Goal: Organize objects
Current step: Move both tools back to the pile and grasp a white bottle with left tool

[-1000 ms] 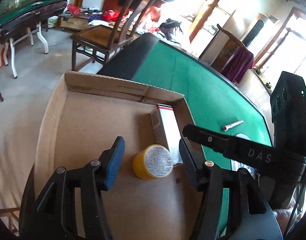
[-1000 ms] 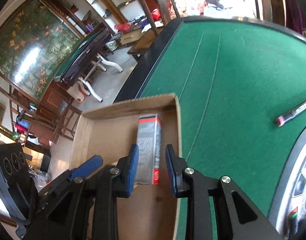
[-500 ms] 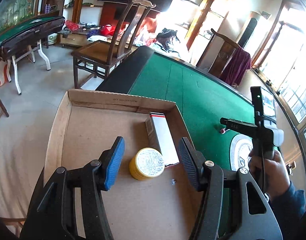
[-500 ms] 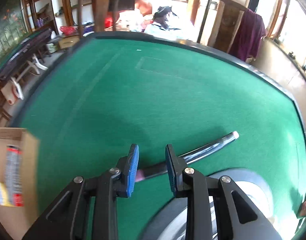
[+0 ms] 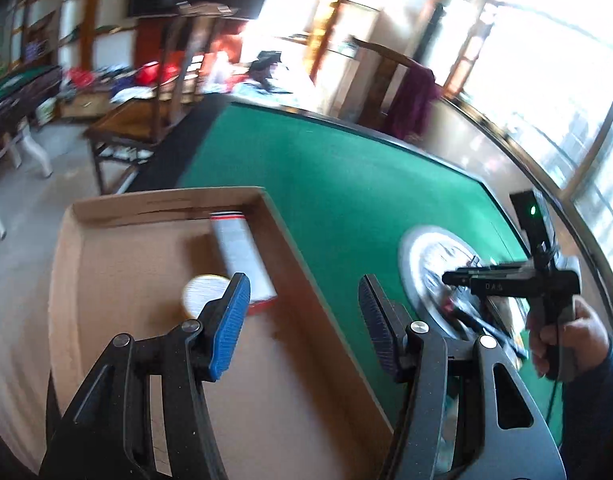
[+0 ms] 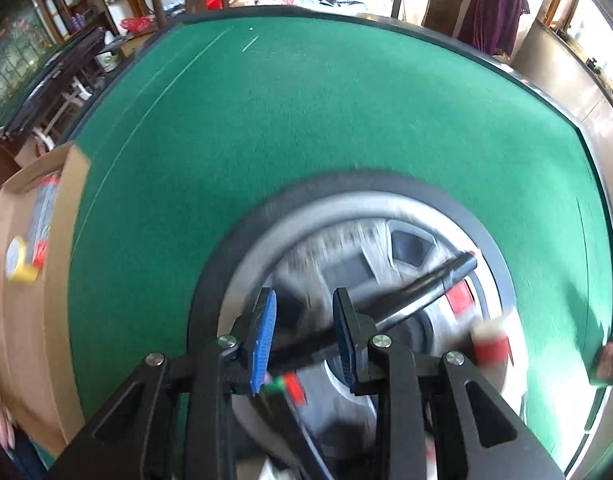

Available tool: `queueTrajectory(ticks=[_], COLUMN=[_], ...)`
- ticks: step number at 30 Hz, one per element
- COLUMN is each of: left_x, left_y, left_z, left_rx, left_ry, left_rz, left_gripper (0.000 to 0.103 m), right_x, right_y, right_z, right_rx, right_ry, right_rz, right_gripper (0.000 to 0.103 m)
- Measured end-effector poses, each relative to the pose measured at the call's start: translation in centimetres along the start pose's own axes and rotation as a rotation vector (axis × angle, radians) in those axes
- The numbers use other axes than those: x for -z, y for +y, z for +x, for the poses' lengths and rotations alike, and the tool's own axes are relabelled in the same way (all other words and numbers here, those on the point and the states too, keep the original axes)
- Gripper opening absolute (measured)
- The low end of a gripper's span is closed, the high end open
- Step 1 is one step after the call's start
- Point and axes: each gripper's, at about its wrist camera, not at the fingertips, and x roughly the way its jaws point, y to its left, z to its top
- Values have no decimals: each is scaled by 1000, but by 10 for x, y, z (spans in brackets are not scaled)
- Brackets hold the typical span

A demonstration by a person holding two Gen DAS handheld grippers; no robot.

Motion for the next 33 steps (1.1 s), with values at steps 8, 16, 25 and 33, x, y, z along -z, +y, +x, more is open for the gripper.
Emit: queueTrajectory(ticks=[8,16,25,33], left_x=[62,94,107,99], left_y=[-126,-164,-166,-161], left_z=[15,45,71,56], left_rx=[138,61,42,139], left_ry=[164,242,291,304], left_rz=[502,648,597,524], left_gripper=[57,65,53,39], right_x=[111,134,143,143], right_y=[-46,-91,-100,-94], right_z=[-112,-115,-125,-108], right_rx=[-215,-347,-349,-397], right_ry=[-419,-440,-457,-372], right_rz=[118,199,240,242], right_gripper=[57,60,60,60])
